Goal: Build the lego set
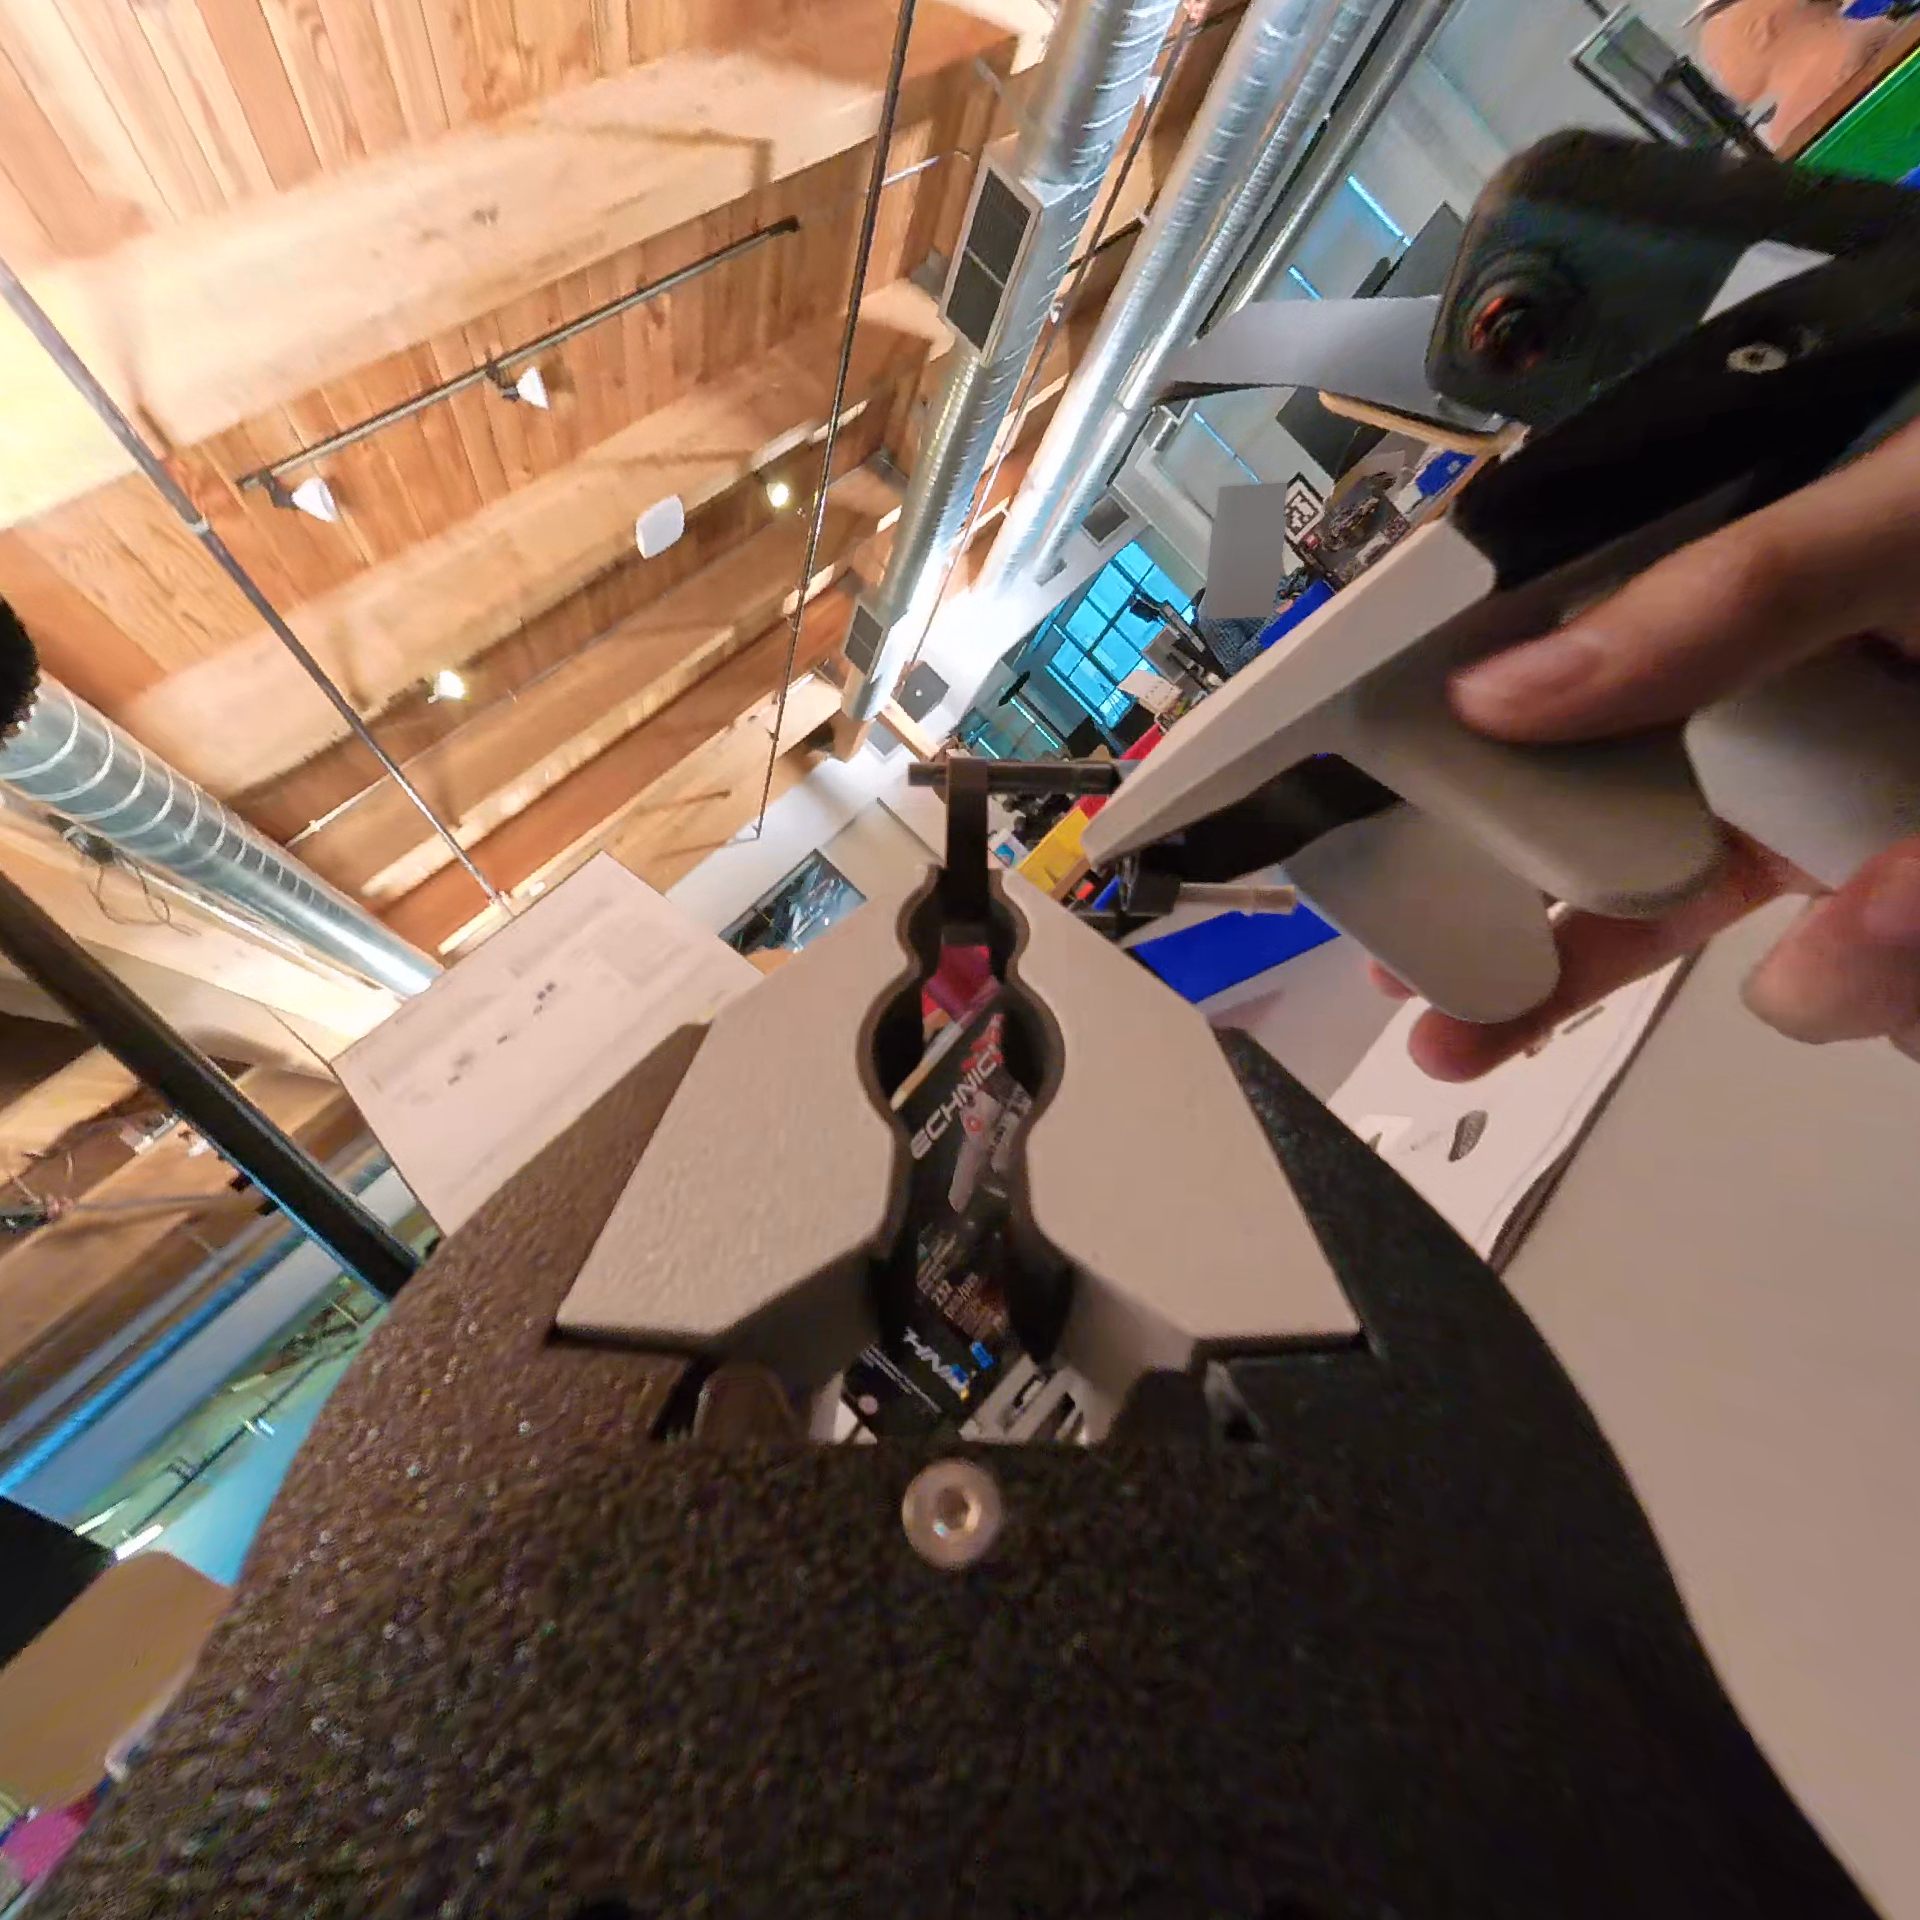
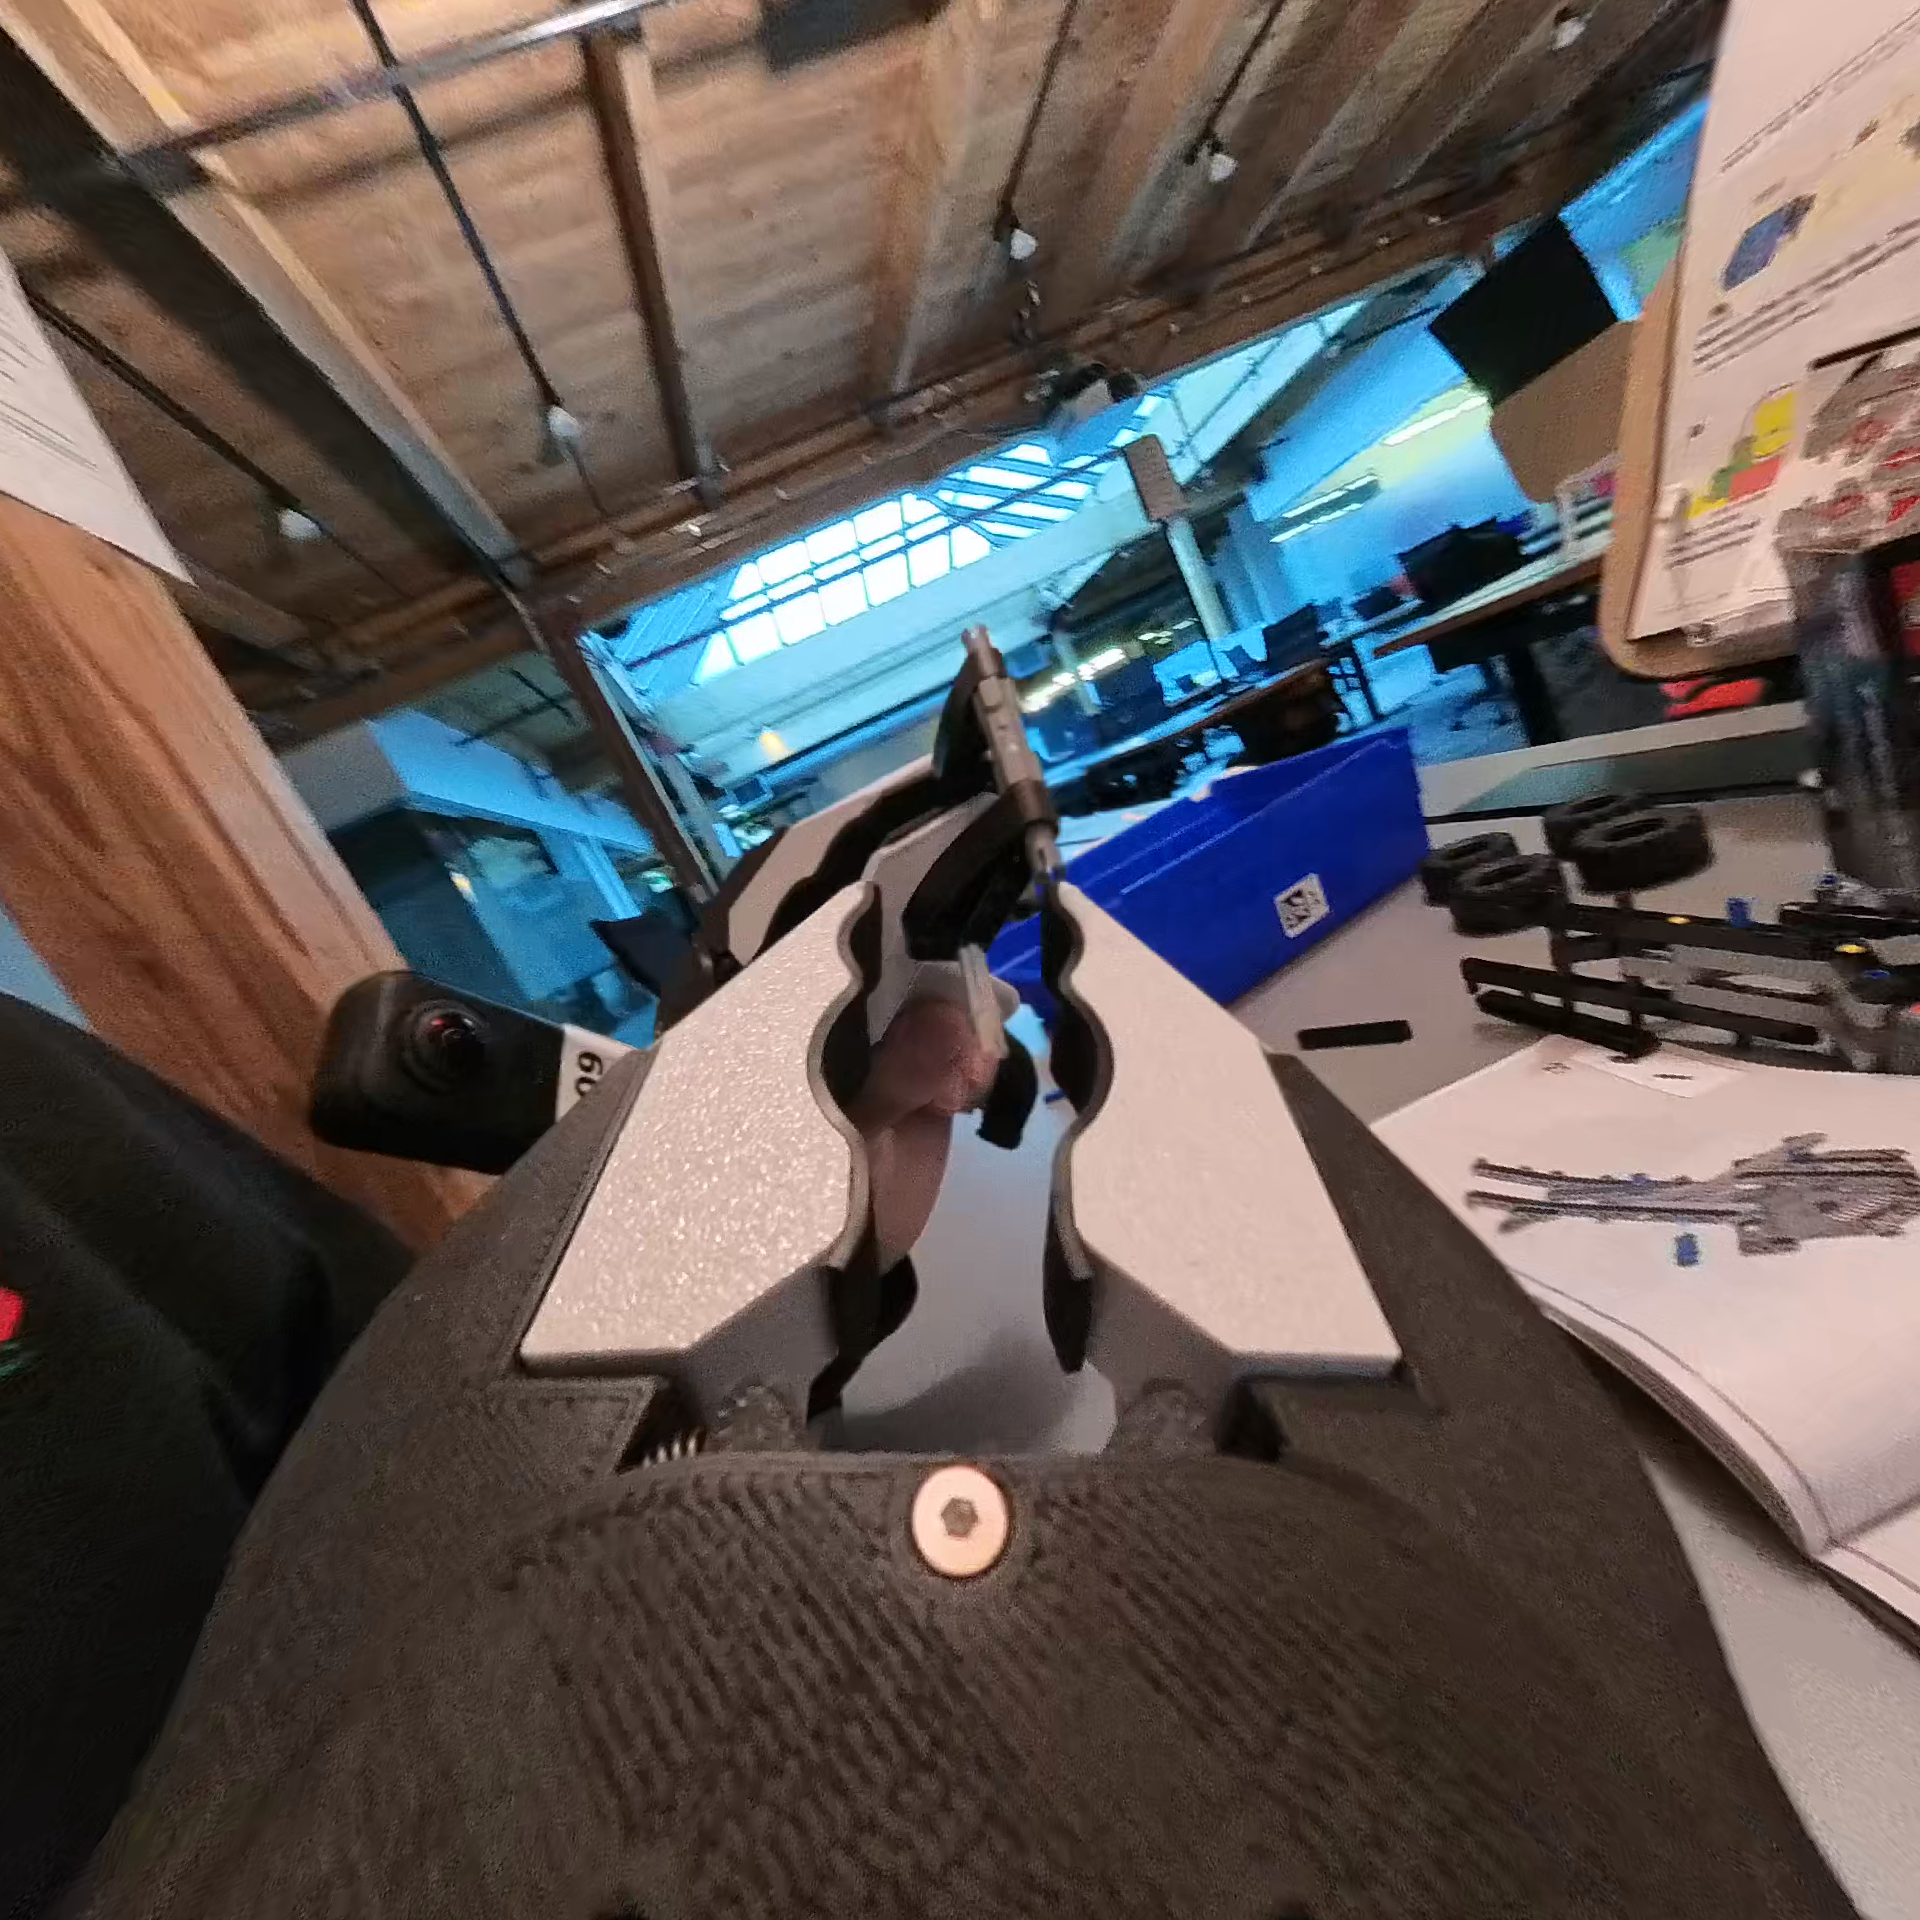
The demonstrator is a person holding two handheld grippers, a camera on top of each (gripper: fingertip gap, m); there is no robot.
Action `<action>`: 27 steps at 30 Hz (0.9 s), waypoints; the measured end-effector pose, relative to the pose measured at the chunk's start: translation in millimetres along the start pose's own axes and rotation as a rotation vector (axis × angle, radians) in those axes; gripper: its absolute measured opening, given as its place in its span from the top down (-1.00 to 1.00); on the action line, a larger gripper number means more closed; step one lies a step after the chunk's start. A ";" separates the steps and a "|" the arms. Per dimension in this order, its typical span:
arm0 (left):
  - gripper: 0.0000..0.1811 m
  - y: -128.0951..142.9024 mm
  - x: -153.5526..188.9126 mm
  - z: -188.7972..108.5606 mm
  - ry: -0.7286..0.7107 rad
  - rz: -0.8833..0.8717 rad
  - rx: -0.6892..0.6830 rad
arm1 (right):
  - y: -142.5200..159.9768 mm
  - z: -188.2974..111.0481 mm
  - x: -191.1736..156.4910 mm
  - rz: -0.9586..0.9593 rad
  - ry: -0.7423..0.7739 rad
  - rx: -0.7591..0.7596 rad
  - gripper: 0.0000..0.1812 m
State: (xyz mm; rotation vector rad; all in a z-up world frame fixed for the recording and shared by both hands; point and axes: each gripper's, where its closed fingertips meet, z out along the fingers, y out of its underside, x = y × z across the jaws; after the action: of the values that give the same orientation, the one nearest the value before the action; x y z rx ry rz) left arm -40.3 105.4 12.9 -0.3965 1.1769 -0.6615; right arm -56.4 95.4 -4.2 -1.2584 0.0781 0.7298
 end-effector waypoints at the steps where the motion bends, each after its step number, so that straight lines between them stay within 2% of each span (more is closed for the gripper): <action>1: 0.94 -3.3 0.1 0.1 0.001 0.008 0.011 | -1.1 -1.4 -1.4 0.007 -0.028 0.006 0.72; 6: 0.95 -13.4 3.1 1.3 0.022 0.019 0.029 | -5.1 -8.6 -7.5 -0.026 -0.123 0.014 0.76; 10: 0.95 -19.4 7.3 2.2 0.056 -0.005 0.038 | -5.4 -13.9 -8.9 -0.114 -0.141 -0.002 0.79; 15: 0.95 -22.2 8.7 3.5 0.075 -0.035 0.040 | -8.2 -16.2 -10.8 -0.118 -0.163 0.014 0.79; 18: 0.95 -17.5 5.5 3.1 0.071 -0.065 0.024 | -11.8 -17.9 -9.3 -0.107 -0.160 0.038 0.75; 21: 0.94 -13.2 4.0 1.8 0.071 -0.078 0.014 | -17.1 -23.0 -12.3 -0.053 -0.205 0.066 0.59; 23: 0.94 -13.2 3.0 0.6 0.064 -0.085 0.017 | -10.0 -24.4 -8.0 -0.030 -0.209 0.012 0.53; 25: 0.94 -15.3 3.6 -0.1 0.075 -0.122 0.028 | 1.9 -26.3 -1.5 -0.060 -0.193 -0.060 0.56; 27: 0.95 -17.5 4.8 -0.7 0.090 -0.168 0.044 | 4.5 -27.8 1.5 -0.127 -0.173 -0.065 0.59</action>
State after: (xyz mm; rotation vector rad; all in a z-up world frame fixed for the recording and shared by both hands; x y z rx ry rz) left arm -44.5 89.1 19.9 -0.4349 1.2210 -0.8571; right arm -48.5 72.0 -17.9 -1.2452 -0.1671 0.7325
